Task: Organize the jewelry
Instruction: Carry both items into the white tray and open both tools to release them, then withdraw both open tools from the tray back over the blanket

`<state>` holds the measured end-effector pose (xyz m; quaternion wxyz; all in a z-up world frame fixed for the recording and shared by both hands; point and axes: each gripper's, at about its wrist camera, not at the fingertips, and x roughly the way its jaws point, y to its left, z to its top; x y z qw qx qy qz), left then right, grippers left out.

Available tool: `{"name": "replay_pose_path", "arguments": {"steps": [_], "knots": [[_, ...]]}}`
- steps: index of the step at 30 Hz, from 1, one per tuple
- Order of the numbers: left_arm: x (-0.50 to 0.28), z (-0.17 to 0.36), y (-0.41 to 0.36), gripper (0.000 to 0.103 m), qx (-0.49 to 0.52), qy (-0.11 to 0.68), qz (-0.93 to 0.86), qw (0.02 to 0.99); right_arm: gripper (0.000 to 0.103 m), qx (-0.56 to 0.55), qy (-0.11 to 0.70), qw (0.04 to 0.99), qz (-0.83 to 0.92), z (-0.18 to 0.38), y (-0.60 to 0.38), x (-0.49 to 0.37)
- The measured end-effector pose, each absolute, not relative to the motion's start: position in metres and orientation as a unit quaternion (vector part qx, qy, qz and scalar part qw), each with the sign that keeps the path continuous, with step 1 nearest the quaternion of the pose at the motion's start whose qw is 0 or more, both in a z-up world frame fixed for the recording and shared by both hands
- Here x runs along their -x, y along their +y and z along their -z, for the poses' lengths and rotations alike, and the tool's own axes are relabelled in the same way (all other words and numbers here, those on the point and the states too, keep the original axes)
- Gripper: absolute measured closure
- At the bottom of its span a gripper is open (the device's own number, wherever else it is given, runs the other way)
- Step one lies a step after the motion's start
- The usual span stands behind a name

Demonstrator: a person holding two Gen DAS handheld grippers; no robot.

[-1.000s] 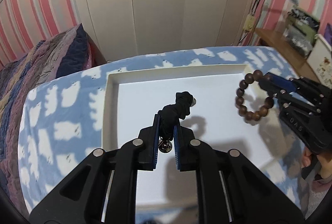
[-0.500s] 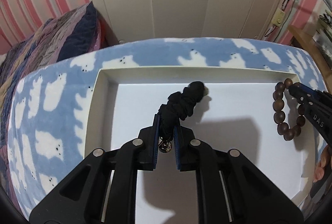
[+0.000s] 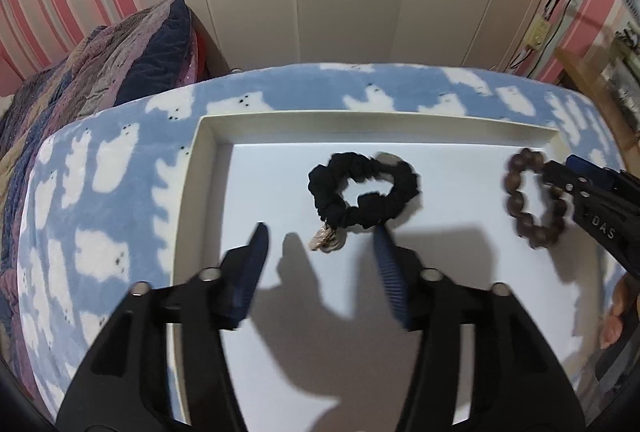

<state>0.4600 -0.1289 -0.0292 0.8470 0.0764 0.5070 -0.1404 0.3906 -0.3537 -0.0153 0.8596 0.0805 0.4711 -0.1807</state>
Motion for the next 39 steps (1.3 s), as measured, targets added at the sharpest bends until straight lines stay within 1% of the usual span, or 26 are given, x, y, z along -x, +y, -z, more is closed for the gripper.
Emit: {"name": "replay_pose_path", "arguments": {"steps": [2, 4, 5, 6, 7, 9, 10, 17, 20, 24, 26, 27, 28, 39], "knots": [[-0.445, 0.013, -0.124, 0.041, -0.074, 0.496, 0.149, 0.852, 0.049, -0.081, 0.456, 0.869, 0.176, 0.002, -0.351, -0.377], [-0.427, -0.005, -0.115, 0.029, -0.070, 0.482, 0.162, 0.858, 0.042, -0.077, 0.440, 0.878, 0.171, -0.014, -0.346, -0.357], [-0.419, -0.015, -0.110, 0.026, -0.067, 0.473, 0.169, 0.862, 0.037, -0.075, 0.433, 0.882, 0.169, -0.020, -0.344, -0.348], [-0.410, -0.023, -0.104, 0.018, -0.066, 0.463, 0.173, 0.867, 0.030, -0.074, 0.424, 0.887, 0.168, -0.027, -0.340, -0.333], [-0.396, -0.034, -0.096, 0.012, -0.068, 0.447, 0.174, 0.875, 0.028, -0.074, 0.418, 0.890, 0.168, -0.032, -0.338, -0.322], [-0.375, -0.049, -0.083, 0.006, -0.073, 0.424, 0.168, 0.887, 0.019, -0.071, 0.404, 0.896, 0.168, -0.041, -0.332, -0.295], [-0.362, -0.055, -0.072, 0.003, -0.074, 0.411, 0.164, 0.894, 0.018, -0.068, 0.400, 0.898, 0.167, -0.044, -0.331, -0.286], [-0.283, -0.068, -0.011, 0.003, -0.098, 0.377, 0.140, 0.910, 0.016, -0.053, 0.405, 0.897, 0.170, -0.040, -0.320, -0.213], [-0.263, -0.064, 0.020, 0.003, -0.074, 0.387, 0.124, 0.911, 0.016, -0.085, 0.410, 0.891, 0.173, -0.031, -0.328, -0.184], [-0.241, -0.061, 0.054, 0.003, -0.033, 0.395, 0.111, 0.911, 0.016, -0.089, 0.404, 0.892, 0.181, -0.032, -0.325, -0.157], [-0.228, -0.061, 0.064, 0.003, -0.025, 0.387, 0.101, 0.916, 0.014, -0.086, 0.398, 0.895, 0.182, -0.035, -0.321, -0.147], [-0.223, -0.060, 0.066, 0.003, -0.024, 0.384, 0.099, 0.918, 0.006, -0.084, 0.397, 0.896, 0.181, -0.036, -0.319, -0.142], [-0.216, -0.059, 0.070, 0.003, -0.022, 0.380, 0.094, 0.920, 0.004, -0.080, 0.396, 0.896, 0.183, -0.036, -0.317, -0.138], [-0.180, -0.043, 0.090, 0.003, -0.010, 0.387, 0.083, 0.918, 0.004, -0.057, 0.395, 0.899, 0.179, -0.034, -0.291, -0.100]]}}
